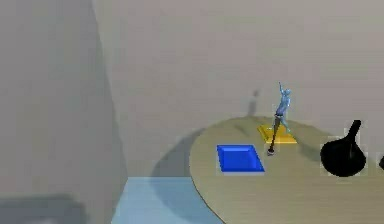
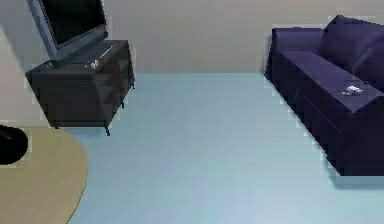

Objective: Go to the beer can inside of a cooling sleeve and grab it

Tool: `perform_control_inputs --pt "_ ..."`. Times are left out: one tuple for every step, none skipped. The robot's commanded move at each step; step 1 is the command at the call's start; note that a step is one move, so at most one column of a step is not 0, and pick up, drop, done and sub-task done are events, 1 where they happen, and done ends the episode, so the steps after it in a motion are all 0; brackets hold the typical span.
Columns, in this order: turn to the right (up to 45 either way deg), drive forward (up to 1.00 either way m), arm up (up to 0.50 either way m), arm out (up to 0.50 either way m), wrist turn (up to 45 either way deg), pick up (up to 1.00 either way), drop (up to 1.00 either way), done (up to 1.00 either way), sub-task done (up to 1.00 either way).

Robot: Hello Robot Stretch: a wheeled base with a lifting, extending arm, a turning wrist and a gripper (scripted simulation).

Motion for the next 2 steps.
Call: perform_control_inputs --pt "45.0 0.00 0.00 0.00 0.0 0.00 0.00 0.00 0.00" --pt "45.0 0.00 0.00 0.00 0.0 0.00 0.00 0.00 0.00"
